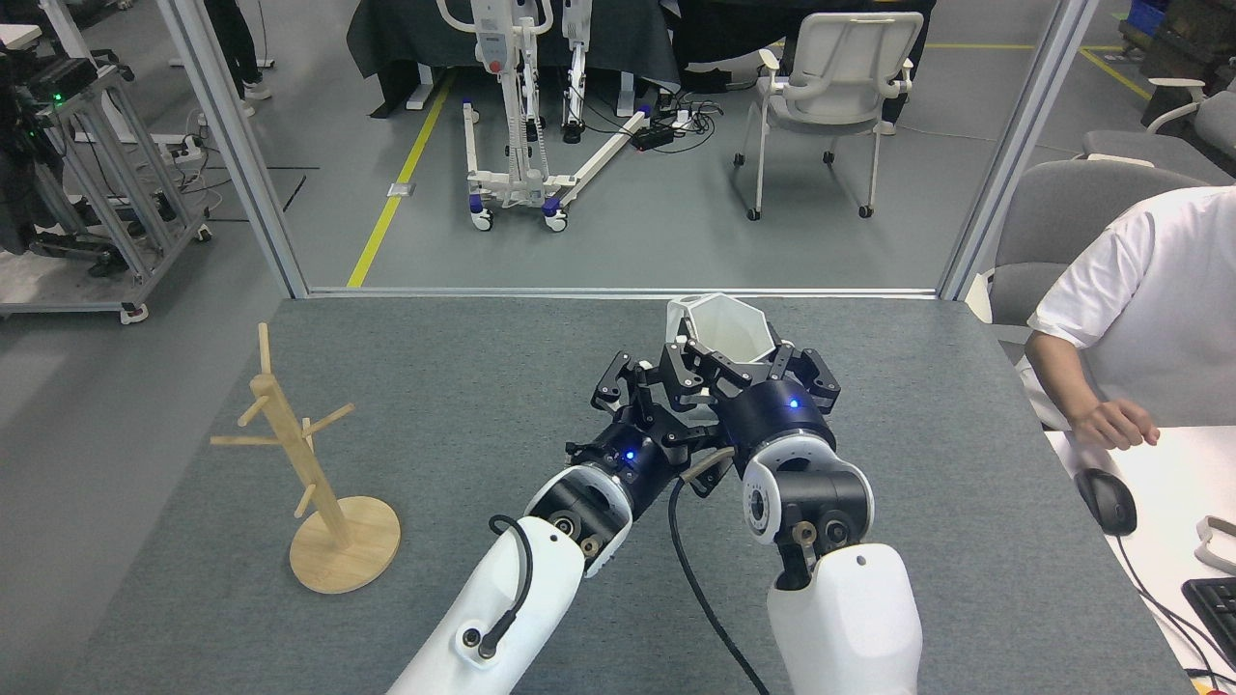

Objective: Hang cup on storage rack
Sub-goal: 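Grasp the cup with the left gripper and open the right gripper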

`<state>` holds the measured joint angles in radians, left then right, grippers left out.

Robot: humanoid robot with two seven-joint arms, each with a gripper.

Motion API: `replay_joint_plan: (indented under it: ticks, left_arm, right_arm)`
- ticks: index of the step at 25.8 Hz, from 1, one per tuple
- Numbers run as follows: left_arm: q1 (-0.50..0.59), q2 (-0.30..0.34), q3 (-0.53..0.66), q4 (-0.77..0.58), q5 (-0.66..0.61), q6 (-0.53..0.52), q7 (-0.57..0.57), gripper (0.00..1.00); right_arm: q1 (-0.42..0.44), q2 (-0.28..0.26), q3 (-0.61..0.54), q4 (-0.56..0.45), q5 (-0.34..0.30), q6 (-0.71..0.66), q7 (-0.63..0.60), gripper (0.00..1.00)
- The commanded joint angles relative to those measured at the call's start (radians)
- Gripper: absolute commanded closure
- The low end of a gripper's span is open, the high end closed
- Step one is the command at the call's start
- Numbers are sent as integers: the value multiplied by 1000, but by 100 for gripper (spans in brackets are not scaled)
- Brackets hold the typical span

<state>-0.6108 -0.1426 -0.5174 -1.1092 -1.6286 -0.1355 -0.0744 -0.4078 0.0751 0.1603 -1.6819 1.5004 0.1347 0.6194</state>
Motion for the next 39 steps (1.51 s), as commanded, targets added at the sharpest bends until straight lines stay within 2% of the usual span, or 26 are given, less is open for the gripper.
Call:
replay_joint_plan:
  ticks: [1,7,8,9,10,11,12,29,33,36,39]
  left_arm:
    - [0,0,4,-1,1,-10,-2,100]
    - [3,1,7,-8,1,-15,-1,100]
    - [5,1,7,-8,1,-15,-1,100]
    - [6,1,7,-8,1,-13,-2,100]
    - [6,1,8,-8,1,-15,-1,100]
    - [6,1,8,-8,3,-13,-2,100]
    - [6,1,8,-8,3,-13,-1,100]
    - [25,5,11,-9,3,-13,1,100]
    - [26,5,11,-9,3,-13,-1,100]
    - [26,5,11,-8,3,-13,1,100]
    - [28,6,10,-5,3,-13,1,100]
  right_arm:
    - [1,0,8,11,0,-4,-17,78]
    - [1,2,10,13,1,-4,-18,78]
    - [1,0,10,13,1,-4,-18,75]
    - [1,0,10,13,0,-4,-18,64]
    - [0,0,10,13,0,-4,-17,32]
    - [0,0,10,13,1,-4,-17,7]
    - [0,0,8,13,0,-4,-17,2]
    - [0,22,-1,13,-9,-6,-44,1]
    - [3,48,-8,16,-29,16,-168,2]
    - [3,48,1,27,-131,75,-310,1]
    - [3,48,-7,28,-167,83,-432,1]
